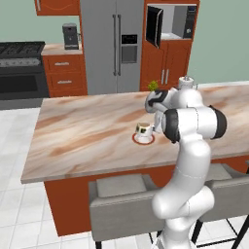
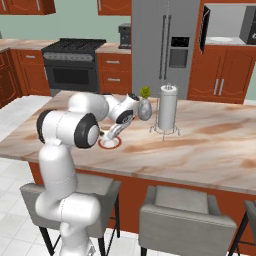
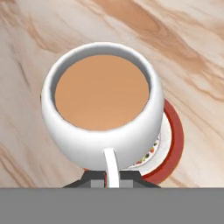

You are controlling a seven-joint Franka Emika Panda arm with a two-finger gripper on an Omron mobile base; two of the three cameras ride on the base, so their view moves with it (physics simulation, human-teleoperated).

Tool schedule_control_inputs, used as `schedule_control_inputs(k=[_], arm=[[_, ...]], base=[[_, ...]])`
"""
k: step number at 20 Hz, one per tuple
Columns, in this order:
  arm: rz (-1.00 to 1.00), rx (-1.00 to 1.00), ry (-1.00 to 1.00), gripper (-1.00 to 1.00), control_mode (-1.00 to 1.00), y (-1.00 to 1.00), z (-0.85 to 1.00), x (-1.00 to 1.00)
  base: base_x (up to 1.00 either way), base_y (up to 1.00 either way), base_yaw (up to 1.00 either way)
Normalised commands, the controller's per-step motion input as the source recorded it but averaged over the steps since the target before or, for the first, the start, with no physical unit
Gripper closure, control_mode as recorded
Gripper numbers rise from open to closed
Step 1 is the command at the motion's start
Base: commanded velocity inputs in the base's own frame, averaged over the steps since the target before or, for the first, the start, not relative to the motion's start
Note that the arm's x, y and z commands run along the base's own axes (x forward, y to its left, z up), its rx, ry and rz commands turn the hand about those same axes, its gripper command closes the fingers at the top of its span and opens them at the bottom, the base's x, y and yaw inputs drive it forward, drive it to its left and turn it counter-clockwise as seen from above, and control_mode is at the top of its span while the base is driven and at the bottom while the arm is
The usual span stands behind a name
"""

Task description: Pick the cup of tea, navigate to the dining table, and place it on the saucer.

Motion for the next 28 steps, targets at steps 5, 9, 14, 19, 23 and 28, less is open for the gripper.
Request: schedule_control_inputs(k=[5, 9, 14, 19, 23, 28], arm=[[0.00, 0.00, 0.09, 1.00, -1.00, 0.10, -0.37, 0.00], [0.00, 0.00, 0.05, 1.00, -1.00, 0.03, -0.26, 0.03], [0.00, 0.00, 0.02, 1.00, -1.00, 0.04, -0.23, 0.01], [0.00, 0.00, 0.00, 1.00, -1.00, 0.00, -0.06, 0.10], [0.00, 0.00, 0.00, 1.00, -1.00, 0.00, 0.00, 0.14], [0.00, 0.00, 0.00, 1.00, -1.00, 0.00, 0.00, 0.12]], base=[[0.00, 0.00, 0.00], [0.00, 0.00, 0.00], [0.00, 0.00, 0.00], [0.00, 0.00, 0.00], [0.00, 0.00, 0.00], [0.00, 0.00, 0.00]])
